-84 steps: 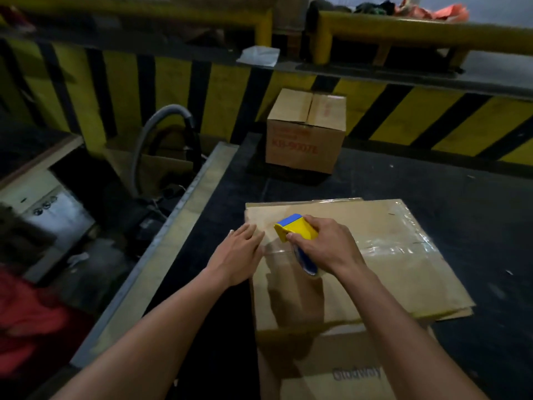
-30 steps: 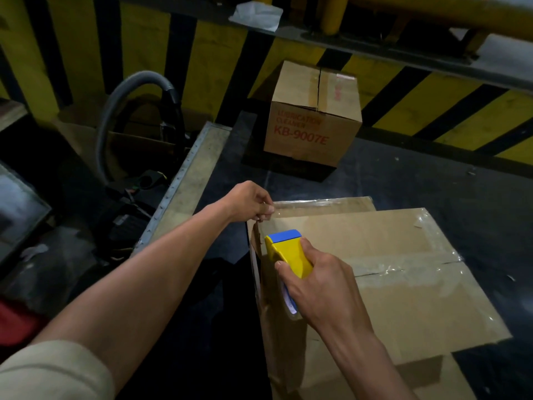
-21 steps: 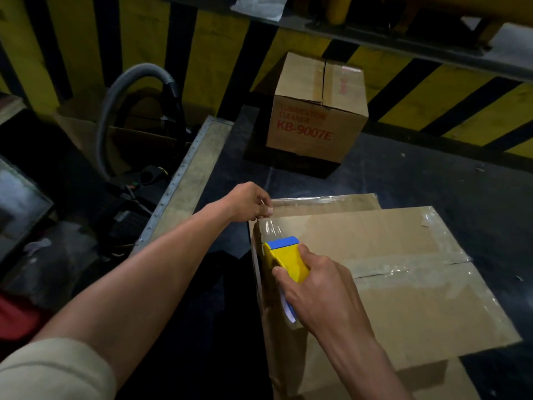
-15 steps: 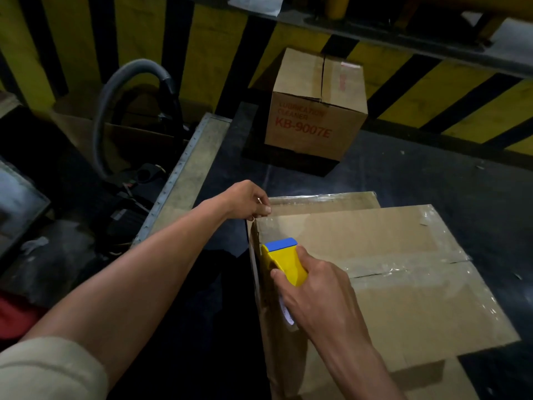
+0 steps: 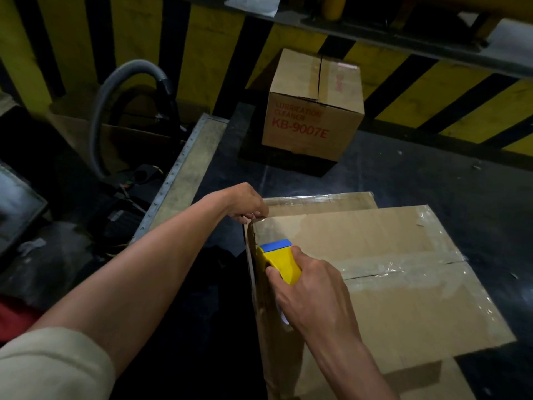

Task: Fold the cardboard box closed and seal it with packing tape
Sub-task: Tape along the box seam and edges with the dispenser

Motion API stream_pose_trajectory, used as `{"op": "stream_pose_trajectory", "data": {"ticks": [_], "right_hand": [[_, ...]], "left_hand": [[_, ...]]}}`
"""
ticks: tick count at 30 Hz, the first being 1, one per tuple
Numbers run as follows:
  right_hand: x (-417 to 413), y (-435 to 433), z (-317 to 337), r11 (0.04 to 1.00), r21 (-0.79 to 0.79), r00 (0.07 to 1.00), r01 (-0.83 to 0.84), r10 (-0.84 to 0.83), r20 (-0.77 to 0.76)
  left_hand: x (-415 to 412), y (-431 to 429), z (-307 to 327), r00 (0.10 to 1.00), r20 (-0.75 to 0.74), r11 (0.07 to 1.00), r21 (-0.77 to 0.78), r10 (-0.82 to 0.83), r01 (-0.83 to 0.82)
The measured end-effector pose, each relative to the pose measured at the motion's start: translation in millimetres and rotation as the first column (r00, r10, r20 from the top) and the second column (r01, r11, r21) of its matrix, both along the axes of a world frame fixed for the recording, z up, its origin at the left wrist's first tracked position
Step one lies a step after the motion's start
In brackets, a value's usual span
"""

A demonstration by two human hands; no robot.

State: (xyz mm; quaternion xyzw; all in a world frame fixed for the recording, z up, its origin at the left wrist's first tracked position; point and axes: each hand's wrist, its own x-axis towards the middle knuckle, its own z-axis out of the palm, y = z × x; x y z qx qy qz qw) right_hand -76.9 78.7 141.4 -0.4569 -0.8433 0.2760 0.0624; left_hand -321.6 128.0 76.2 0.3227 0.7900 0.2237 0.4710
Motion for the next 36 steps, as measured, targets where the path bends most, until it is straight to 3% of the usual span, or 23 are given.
{"op": "stream_pose_trajectory", "data": {"ticks": [6, 9, 10, 12, 16, 21, 36], "right_hand": [[-2.6, 0.1, -3.3, 0.999, 0.046, 1.0, -0.012, 0.012, 0.013], [-2.8, 0.1, -2.1, 0.997, 0.071, 1.0, -0.015, 0.015, 0.01], [-2.6, 0.2, -2.3, 0.997, 0.078, 1.0, -0.019, 0.018, 0.011], [-2.1, 1.2, -4.6, 0.997, 0.07, 1.0, -0.022, 0.022, 0.009], [-1.2, -0.5, -5.7, 0.996, 0.08, 1.0, -0.026, 0.026, 0.007], [-7.2, -3.3, -4.8, 0.991, 0.133, 0.998, -0.02, 0.012, 0.061], [19.6, -16.9, 7.6, 0.997, 0.064, 0.996, -0.041, 0.036, 0.076]], "left_hand": [[-1.6, -11.9, -9.9, 0.995, -0.098, 0.999, -0.053, -0.003, -0.002], [0.9, -15.6, -5.7, 0.927, -0.374, 0.99, 0.122, -0.024, 0.075], [5.2, -16.0, -1.2, 0.918, -0.396, 0.973, 0.211, -0.006, 0.098], [15.1, -17.3, 5.7, 0.931, -0.364, 0.943, 0.305, -0.016, 0.136], [25.3, -33.1, -4.6, 0.918, -0.377, 0.936, 0.262, -0.124, 0.234], [28.9, -48.4, -17.8, 0.931, -0.356, 0.921, 0.333, -0.074, 0.201], [36.6, -52.5, -15.0, 0.925, -0.372, 0.897, 0.38, -0.074, 0.225]]}}
